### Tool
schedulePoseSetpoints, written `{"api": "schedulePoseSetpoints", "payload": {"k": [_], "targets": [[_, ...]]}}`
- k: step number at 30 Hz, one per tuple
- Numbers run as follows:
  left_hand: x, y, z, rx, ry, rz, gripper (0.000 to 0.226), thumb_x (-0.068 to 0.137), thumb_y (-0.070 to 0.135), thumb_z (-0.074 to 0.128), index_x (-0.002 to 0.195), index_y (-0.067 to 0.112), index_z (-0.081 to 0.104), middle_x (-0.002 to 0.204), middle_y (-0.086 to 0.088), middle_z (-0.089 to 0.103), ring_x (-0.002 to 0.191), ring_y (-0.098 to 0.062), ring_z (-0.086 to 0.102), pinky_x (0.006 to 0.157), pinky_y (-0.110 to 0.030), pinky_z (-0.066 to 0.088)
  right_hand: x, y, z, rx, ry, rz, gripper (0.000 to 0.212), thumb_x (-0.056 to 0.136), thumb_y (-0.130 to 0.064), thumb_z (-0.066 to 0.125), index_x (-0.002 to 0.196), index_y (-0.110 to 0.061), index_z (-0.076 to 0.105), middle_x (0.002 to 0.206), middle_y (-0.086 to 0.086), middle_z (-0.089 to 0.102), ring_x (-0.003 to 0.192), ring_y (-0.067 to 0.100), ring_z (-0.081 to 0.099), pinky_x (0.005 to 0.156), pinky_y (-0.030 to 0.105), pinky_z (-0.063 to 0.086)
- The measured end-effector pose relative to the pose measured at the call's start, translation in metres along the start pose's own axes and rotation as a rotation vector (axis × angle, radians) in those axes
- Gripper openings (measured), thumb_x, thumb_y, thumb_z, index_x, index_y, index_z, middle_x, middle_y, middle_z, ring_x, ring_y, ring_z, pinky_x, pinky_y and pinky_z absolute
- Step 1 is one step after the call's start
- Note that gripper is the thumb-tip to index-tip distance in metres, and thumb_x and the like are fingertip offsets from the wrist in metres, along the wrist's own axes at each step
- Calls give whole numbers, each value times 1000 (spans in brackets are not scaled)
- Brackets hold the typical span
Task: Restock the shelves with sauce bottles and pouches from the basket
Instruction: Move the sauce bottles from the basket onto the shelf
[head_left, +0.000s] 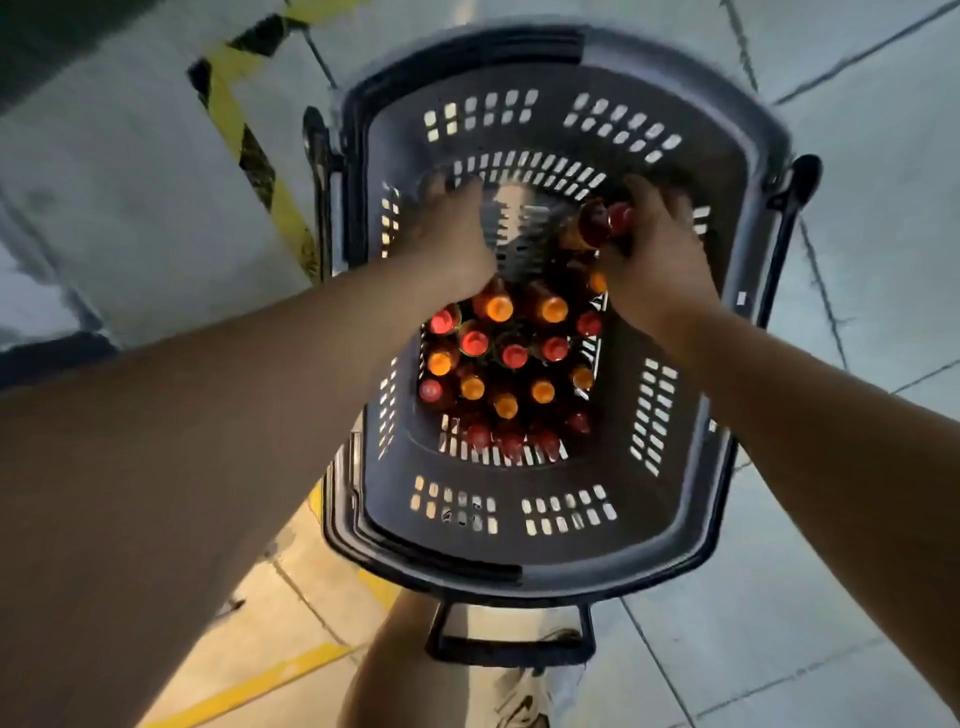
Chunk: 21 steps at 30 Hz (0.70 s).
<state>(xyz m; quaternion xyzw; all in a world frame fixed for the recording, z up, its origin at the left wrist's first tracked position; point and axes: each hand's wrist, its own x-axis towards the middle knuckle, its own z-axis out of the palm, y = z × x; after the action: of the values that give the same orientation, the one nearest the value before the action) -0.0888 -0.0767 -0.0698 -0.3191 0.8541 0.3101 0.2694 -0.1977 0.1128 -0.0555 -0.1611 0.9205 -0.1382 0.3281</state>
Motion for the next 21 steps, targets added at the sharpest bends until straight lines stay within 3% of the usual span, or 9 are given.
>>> {"api": "schedulePoseSetpoints", "payload": {"k": [4,7,12,14,16,18,21], "targets": [[25,-15,14,40,55,-9,46,91,3,64,137,11,59,151,-15,46,127,-35,55,100,-31,46,23,4,16,-98,-45,2,53,99,-14,57,150,-23,45,149,16,43,128,39,55,110,39,43],[32,-22,19,95,143,-20,23,96,4,64,117,9,69,136,-15,56,114,-29,59,90,-36,49,36,7,24,-183,-46,7,46,98,-9,59,142,-22,52,143,17,48,121,38,59,105,42,47],[32,-18,14,137,202,-2,26,93,-4,64,116,8,71,134,-19,54,116,-35,59,99,-42,52,46,8,21,-310,-3,-37,36,94,-6,66,129,-11,61,124,21,62,107,39,65,92,44,55],[24,-16,8,120,225,79,21,96,3,63,116,7,69,131,-19,55,111,-34,59,91,-28,50,38,9,16,-286,52,-88,26,100,-11,58,126,-9,61,120,21,63,102,38,65,88,44,56],[4,-14,0,61,262,165,17,97,9,60,112,6,67,123,-17,56,99,-29,59,74,-13,42,24,8,9,-212,120,-168,23,102,-17,55,123,-8,60,118,20,62,97,37,64,81,38,53],[-25,-10,-9,-18,330,252,10,91,6,66,102,8,66,110,-6,50,85,-18,55,64,-9,38,4,7,-2,-134,175,-236,22,101,-24,57,118,-10,61,112,15,64,91,30,63,74,30,47],[-70,-5,-20,-120,403,274,15,89,14,74,103,14,67,106,4,42,81,-5,48,63,-2,39,-35,6,-23,1,253,-216,17,99,-34,62,110,-20,62,96,-3,66,76,9,59,62,15,39]]}}
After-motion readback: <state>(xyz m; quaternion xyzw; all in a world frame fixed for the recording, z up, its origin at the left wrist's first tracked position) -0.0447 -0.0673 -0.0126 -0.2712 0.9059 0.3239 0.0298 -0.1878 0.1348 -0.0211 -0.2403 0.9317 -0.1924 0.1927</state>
